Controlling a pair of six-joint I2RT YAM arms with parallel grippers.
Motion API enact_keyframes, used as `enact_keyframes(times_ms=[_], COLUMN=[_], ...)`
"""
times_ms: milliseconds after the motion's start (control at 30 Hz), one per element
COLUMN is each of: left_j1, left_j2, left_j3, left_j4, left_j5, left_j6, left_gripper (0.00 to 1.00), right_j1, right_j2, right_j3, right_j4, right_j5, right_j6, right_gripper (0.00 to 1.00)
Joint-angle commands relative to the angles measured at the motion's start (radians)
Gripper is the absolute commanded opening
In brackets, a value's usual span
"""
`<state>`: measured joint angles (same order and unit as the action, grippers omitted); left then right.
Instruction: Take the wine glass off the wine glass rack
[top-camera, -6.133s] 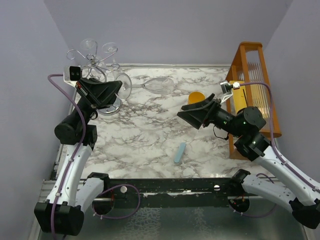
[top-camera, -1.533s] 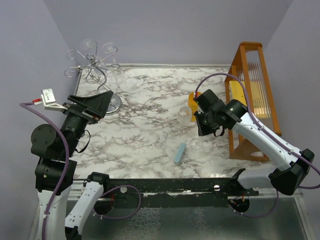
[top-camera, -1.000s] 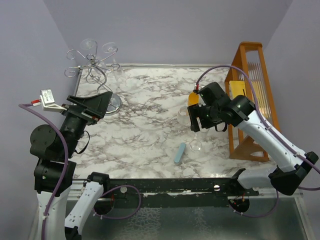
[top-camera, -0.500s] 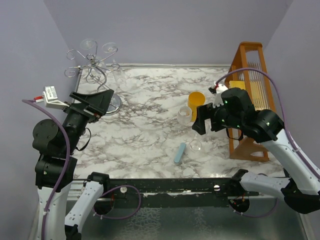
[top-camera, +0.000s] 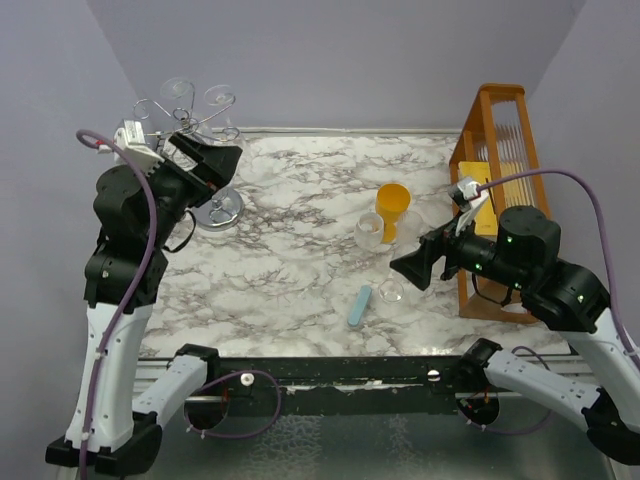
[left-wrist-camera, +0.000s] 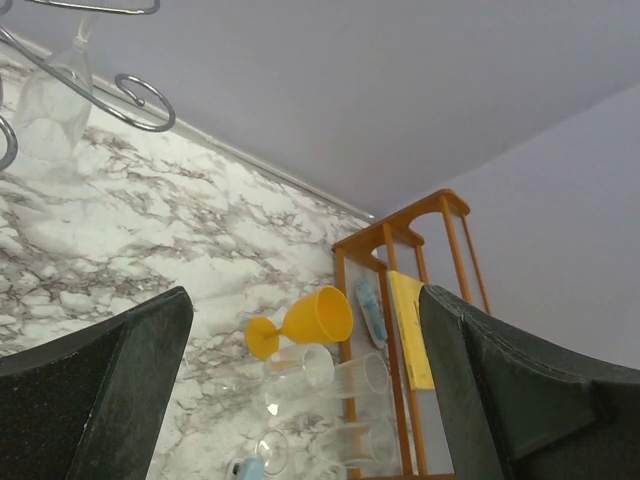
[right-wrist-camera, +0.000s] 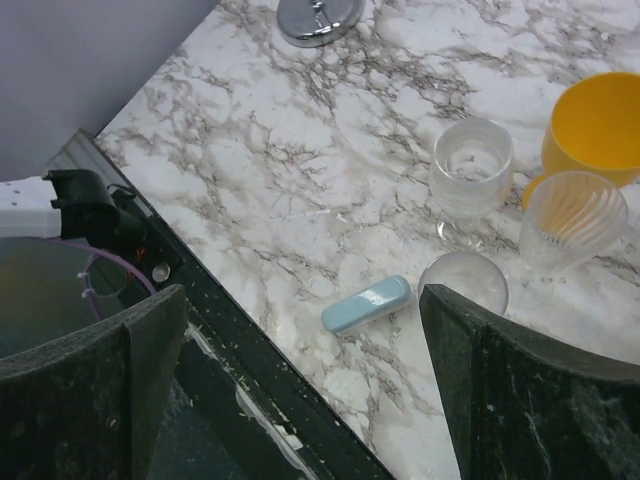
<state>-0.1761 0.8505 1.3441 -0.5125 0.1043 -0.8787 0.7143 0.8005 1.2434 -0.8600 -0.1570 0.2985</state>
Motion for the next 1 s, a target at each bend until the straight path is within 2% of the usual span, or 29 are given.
enact_keyframes(times_ms=[0,267,400,633,833,967], left_j1=[0.006,0.006,0.008,0.020,0.029,0.030], left_j2=[0.117,0.332,0.451,0.586,0.760,0.821], left_j3=[0.123,0.316,0.430,0.499,0.667,0.708], left_j4=[-0.054,-0.109,-0.133,-0.057,-0.129,-0.132], left_j5=[-0.065,-0.183,-0.232,-0.343,-0.426,-0.478], left_j6=[0.065,0.075,0.039,-0.073,-0.147,-0.198], left_gripper=[0.99,0.99,0.94,0.80,0.71,0.66], right_j1=[0.005,0.006,0.006,0.006,0.005,0.005], right_j2=[-0.037,-0.135,-0.147,-0.172,-0.208,-0.231], right_j3=[-0.065,-0.191,-0.191,-0.194,-0.203,-0.204], right_j4=[0.078,0.099,0.107,0.128,0.125,0.124], right_j5=[-0.041,-0.017,-0.012,0.047,0.116,0.162], right_j6=[-0.044,-0.021,-0.017,-0.030,-0.046,-0.049], right_gripper=[1.00,1.00,1.00,1.00,1.00,1.00])
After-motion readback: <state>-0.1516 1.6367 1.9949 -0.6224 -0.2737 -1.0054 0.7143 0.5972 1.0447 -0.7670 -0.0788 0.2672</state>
